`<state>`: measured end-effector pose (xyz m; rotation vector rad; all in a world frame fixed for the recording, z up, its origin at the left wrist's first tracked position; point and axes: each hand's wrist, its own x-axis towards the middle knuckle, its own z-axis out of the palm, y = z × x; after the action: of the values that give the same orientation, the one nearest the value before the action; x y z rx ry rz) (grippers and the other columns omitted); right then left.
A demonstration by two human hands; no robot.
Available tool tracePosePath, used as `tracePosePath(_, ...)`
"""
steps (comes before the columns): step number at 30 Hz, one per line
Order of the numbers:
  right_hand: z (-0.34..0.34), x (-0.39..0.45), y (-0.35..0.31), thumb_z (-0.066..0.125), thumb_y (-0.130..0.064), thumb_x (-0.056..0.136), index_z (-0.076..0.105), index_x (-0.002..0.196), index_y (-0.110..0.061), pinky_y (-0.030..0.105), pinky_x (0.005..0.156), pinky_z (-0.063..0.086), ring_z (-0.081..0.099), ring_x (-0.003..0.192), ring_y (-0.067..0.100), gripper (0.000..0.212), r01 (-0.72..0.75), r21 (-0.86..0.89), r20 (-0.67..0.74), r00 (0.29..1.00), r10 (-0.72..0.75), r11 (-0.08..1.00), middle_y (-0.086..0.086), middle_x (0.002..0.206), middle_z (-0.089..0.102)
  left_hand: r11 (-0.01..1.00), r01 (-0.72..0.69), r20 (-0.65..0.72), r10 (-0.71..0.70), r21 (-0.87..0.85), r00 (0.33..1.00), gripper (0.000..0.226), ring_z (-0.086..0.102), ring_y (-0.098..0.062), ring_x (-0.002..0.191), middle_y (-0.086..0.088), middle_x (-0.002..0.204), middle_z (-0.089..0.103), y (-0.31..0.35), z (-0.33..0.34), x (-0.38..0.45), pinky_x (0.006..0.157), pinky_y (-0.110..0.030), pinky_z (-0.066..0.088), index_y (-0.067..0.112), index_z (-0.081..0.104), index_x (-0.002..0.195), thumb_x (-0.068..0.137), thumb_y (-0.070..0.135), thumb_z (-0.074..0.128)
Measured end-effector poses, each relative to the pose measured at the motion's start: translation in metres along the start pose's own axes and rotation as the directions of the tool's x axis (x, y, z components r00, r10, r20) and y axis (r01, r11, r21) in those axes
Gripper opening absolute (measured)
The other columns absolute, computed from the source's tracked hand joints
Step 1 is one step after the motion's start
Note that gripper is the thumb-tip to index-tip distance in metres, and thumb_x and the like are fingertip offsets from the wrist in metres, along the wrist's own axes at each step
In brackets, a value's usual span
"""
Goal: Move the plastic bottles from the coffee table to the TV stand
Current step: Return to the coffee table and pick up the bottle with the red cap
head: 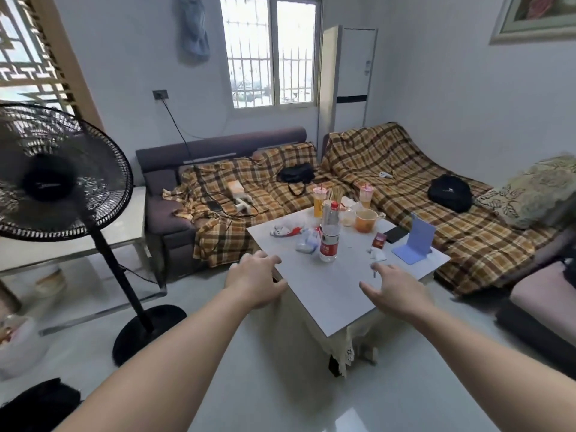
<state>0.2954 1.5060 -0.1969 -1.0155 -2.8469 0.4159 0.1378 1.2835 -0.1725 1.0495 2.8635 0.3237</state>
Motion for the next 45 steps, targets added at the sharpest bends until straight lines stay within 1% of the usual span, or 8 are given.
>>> tracePosePath(8,0.006,0.170,-0.014,0.048,-0.064,0.083,0.040,0.141,-0.026,0.044,0.092,0.052,0.049,0.127,0.025,0.069,-0.032,0.033,-0.003,0.999,0.032,0.999,0.003,0.144,0.049,0.999,-0.016,0.066,0.014,0.033,0.998,0.055,0.042,-0.023,0.129,0.004,0.140,0.050,-0.010,0.007,0.166,0.100,-0.043,0.040,0.034,0.049,0.137,0.085,0.054,0.053)
tracePosePath(14,-0.001,0.270,-0.017,0.047,-0.063,0.083,0.038,0.141,-0.027,0.048,0.089,0.054,0.051,0.124,0.025,0.069,-0.079,0.025,-0.013,0.997,0.080,0.997,0.003,0.145,0.046,0.995,-0.087,0.049,0.089,-0.045,0.995,0.056,0.043,-0.022,0.130,0.004,0.142,0.050,-0.012,0.012,0.288,0.099,-0.041,0.043,0.033,0.050,0.137,0.084,0.052,0.054)
tracePosePath(21,0.027,0.389,-0.012,0.048,-0.057,0.083,0.046,0.131,-0.027,0.043,0.086,0.051,0.051,0.118,0.027,0.056,-0.226,0.002,-0.009,0.974,0.226,0.974,0.003,0.132,0.053,0.969,-0.210,0.093,0.223,-0.132,0.970,0.054,0.049,-0.022,0.122,0.005,0.137,0.053,-0.021,0.054,0.451,0.094,-0.042,0.048,0.034,0.049,0.136,0.085,0.051,0.054)
tracePosePath(24,0.037,0.436,-0.014,0.046,-0.056,0.084,0.043,0.135,-0.028,0.042,0.082,0.050,0.050,0.119,0.027,0.058,-0.323,-0.013,-0.012,0.946,0.323,0.946,0.004,0.132,0.052,0.953,-0.252,0.114,0.273,-0.169,0.955,0.058,0.050,-0.025,0.120,0.000,0.135,0.055,-0.021,0.069,0.519,0.092,-0.040,0.046,0.031,0.044,0.140,0.086,0.048,0.057)
tracePosePath(28,0.047,0.489,-0.022,0.045,-0.058,0.084,0.044,0.133,-0.028,0.042,0.082,0.051,0.050,0.118,0.027,0.057,-0.386,-0.036,0.018,0.922,0.387,0.922,0.002,0.131,0.053,0.916,-0.195,0.188,0.273,-0.349,0.944,0.070,0.049,-0.026,0.123,-0.004,0.140,0.052,-0.022,0.097,0.580,0.097,-0.041,0.044,0.029,0.037,0.146,0.083,0.043,0.064)
tracePosePath(33,0.074,0.552,-0.026,0.049,-0.058,0.085,0.044,0.134,-0.024,0.046,0.091,0.050,0.049,0.121,0.030,0.060,-0.351,-0.056,0.068,0.932,0.355,0.935,0.006,0.133,0.050,0.824,-0.042,0.310,0.260,-0.565,0.915,0.082,0.050,-0.024,0.123,-0.007,0.138,0.053,-0.016,0.155,0.623,0.098,-0.039,0.045,0.026,0.034,0.146,0.076,0.040,0.075)
tracePosePath(39,0.121,0.604,-0.013,0.058,-0.048,0.085,0.046,0.132,-0.024,0.043,0.090,0.048,0.050,0.120,0.030,0.054,-0.228,-0.066,0.135,0.963,0.235,0.972,0.007,0.132,0.052,0.724,0.136,0.381,0.186,-0.676,0.906,0.094,0.049,-0.015,0.114,-0.004,0.137,0.052,-0.003,0.236,0.640,0.093,-0.033,0.045,0.027,0.033,0.146,0.069,0.034,0.086)
tracePosePath(45,0.148,0.616,0.009,0.062,-0.037,0.085,0.057,0.114,-0.019,0.036,0.078,0.044,0.055,0.103,0.028,0.034,-0.134,0.021,0.132,0.983,0.130,0.991,0.007,0.112,0.057,0.705,0.156,0.408,0.204,-0.692,0.890,0.100,0.042,-0.020,0.134,0.000,0.149,0.042,0.016,0.282,0.646,0.105,-0.034,0.040,0.027,0.029,0.149,0.068,0.030,0.087)
